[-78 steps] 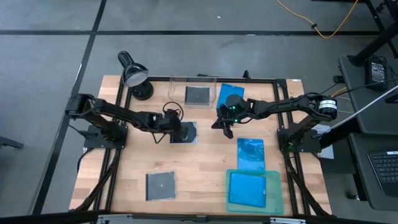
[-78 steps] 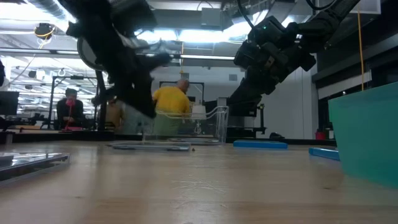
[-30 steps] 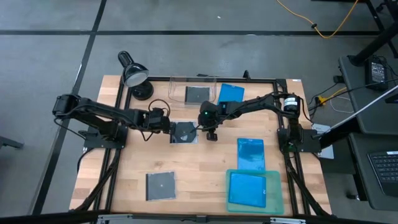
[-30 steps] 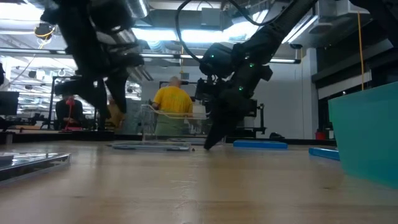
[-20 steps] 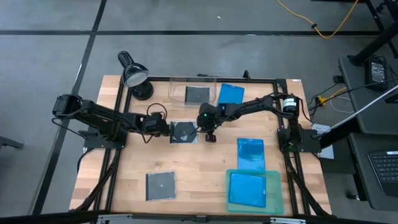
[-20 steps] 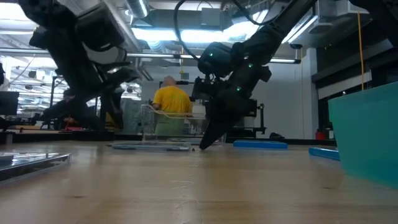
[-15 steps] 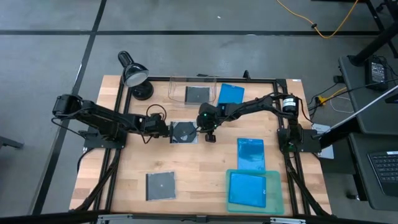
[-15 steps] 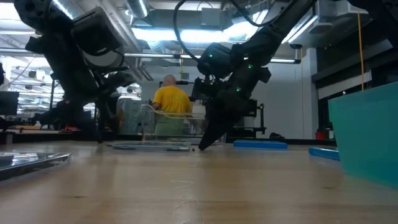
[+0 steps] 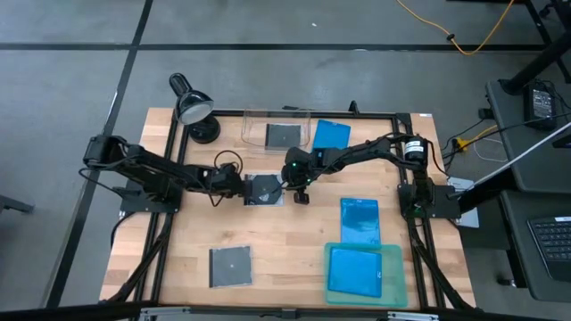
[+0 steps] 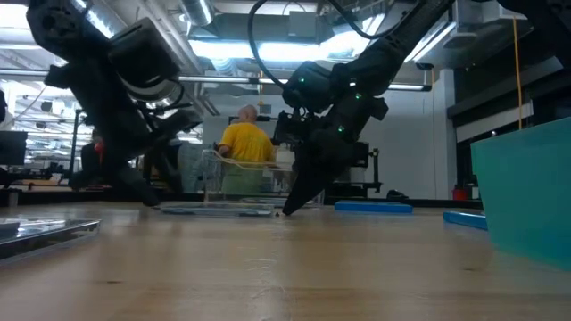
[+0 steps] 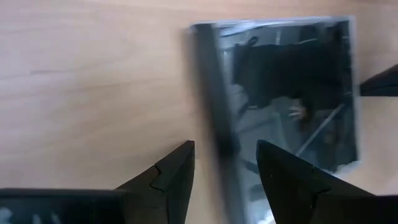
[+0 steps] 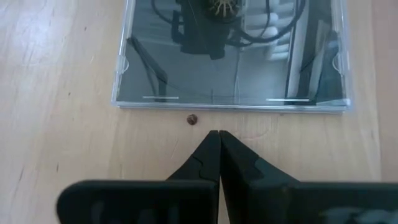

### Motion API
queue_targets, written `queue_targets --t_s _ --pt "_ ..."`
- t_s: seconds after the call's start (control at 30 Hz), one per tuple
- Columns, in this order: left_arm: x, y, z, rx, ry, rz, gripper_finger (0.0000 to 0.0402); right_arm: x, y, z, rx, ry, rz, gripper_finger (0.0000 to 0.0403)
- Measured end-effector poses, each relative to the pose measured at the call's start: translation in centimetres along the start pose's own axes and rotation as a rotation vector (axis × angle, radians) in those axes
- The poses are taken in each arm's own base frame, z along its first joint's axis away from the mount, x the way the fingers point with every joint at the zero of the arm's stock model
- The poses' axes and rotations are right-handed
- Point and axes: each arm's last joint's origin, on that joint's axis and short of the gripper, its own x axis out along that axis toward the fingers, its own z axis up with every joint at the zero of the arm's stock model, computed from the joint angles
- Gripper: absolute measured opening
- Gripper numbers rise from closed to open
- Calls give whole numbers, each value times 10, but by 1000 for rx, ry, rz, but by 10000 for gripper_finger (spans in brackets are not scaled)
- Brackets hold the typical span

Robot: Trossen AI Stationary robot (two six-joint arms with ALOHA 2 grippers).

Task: Pick & place jewel cases by type
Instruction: Put the top black cd case into the transparent bin

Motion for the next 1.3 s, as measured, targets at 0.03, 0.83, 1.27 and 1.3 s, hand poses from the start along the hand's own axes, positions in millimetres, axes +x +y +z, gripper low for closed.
queue_targets --t_s 0.03,0.83,1.27,1.3 --pt "2 -1 1 -2 3 -14 167 0 0 0 0 -1 5 7" --pt "0 -25 14 88 -42 -99 157 0 0 -1 -6 -1 14 7" --pt "-11 -45 18 181 7 -27 157 0 0 -1 -8 -2 13 7" --pt "-12 -46 18 185 16 -23 157 0 0 -1 -14 -2 13 7"
